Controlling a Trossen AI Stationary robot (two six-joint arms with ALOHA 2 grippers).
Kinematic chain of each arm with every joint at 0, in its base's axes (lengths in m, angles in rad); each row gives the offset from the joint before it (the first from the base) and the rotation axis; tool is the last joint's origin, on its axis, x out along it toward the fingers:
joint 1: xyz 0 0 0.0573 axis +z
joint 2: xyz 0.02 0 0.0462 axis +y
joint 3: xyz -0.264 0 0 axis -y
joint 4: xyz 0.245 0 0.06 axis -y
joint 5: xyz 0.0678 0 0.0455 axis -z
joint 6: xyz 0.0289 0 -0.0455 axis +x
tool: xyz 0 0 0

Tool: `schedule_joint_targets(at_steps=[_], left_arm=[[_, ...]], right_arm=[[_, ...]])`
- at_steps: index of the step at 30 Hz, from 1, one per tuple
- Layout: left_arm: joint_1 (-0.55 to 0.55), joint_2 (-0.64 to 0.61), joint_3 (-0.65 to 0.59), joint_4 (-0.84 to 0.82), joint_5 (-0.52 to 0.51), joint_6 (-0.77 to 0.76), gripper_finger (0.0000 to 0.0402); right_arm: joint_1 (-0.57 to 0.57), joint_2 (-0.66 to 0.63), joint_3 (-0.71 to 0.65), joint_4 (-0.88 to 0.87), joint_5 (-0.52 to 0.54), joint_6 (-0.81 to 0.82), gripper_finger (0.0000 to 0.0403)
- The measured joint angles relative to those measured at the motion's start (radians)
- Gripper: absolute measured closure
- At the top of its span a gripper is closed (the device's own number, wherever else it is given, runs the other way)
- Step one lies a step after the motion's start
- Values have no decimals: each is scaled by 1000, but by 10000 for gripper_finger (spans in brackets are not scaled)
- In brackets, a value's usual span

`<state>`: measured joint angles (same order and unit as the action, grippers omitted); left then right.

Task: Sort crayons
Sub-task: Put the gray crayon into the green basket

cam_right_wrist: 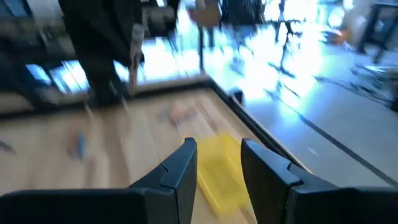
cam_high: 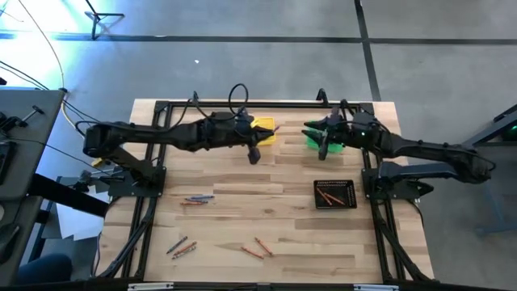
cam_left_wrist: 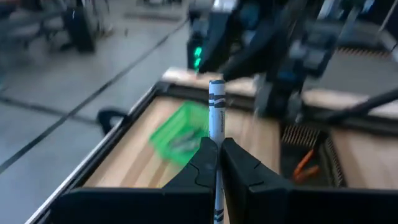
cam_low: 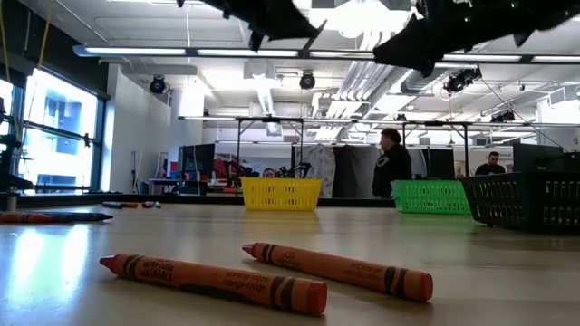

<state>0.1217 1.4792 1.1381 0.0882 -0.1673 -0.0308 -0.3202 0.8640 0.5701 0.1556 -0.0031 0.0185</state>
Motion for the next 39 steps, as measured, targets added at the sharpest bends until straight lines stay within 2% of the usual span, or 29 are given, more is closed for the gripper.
schedule_joint_targets(at_steps=[4,8,15,21,30,39], left_arm=[[-22,35,0,186,2,19,401],[-34,96,1,347,5,57,401],[-32,191,0,539,5,68,401],[-30,231,0,623,12,36,401],[-29,233,0,649,36,35,401],[-26,232,0,643,35,35,401]], right_arm=[[3,6,-111,302,-100,83,284],[27,16,-162,470,-109,140,284],[96,47,-163,499,-104,165,282],[105,49,-163,500,-61,161,259],[105,102,-134,507,-58,164,207],[105,208,-52,482,-62,157,201]])
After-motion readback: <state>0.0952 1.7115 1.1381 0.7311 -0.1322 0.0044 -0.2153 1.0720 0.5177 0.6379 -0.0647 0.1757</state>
